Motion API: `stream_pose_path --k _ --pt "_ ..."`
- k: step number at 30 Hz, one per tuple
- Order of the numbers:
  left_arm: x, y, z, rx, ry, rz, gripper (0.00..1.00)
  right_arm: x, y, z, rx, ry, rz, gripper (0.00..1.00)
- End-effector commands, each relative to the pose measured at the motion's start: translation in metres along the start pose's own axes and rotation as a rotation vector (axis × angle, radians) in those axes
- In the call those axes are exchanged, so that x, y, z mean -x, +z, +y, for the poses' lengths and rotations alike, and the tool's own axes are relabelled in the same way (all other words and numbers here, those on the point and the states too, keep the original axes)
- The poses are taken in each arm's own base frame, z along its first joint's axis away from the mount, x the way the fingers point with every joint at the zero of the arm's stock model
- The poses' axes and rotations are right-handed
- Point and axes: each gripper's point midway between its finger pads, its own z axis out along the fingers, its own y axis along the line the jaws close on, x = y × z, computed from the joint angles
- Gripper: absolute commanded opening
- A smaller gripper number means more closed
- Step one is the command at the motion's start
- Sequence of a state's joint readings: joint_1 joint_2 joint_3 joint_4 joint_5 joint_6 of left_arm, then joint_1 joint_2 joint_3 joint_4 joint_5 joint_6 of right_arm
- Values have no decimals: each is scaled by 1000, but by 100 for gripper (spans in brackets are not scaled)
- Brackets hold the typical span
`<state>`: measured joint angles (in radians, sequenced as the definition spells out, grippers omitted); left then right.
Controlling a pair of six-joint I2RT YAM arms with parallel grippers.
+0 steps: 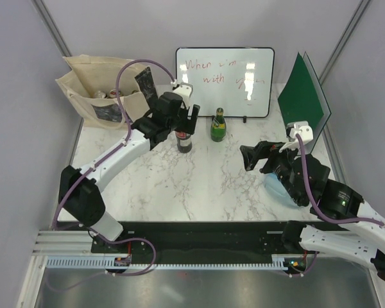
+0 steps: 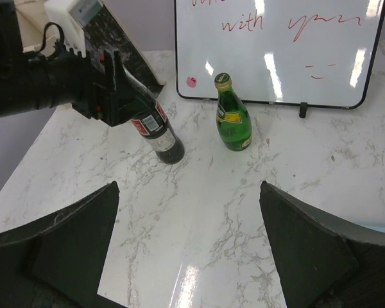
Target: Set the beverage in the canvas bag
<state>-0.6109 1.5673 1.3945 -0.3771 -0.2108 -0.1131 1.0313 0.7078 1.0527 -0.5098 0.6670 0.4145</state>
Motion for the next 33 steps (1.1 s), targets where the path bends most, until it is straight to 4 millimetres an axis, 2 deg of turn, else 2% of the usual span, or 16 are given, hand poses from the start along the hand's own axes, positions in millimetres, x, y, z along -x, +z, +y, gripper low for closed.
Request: stream_pose_path --k 1,4,9,15,19,26,30,31,33 --pt "0 13 3 44 -56 -51 90 12 -5 -2 -3 16 -32 98" --pt "-21 20 3 41 -56 -38 90 13 -6 -6 -17 11 -39 98" --pt "-24 26 -1 13 -55 -81 90 19 -9 -7 -13 20 -49 98" --pt "-41 43 1 33 -49 -72 86 20 -9 -9 -24 21 -55 98" --pt "-44 48 1 37 -48 -74 82 17 -7 -10 -34 11 -50 98" --pt "-36 49 3 47 -53 -131 79 15 -5 -9 -40 1 -45 98" --pt "-33 47 4 45 -56 -171 82 13 -4 -9 -41 2 -43 98" --pt "-38 47 5 46 -56 -170 82 10 -3 -9 -40 -4 -37 98" --pt "-32 44 3 34 -65 -203 82 9 -2 -9 -42 -4 -36 98"
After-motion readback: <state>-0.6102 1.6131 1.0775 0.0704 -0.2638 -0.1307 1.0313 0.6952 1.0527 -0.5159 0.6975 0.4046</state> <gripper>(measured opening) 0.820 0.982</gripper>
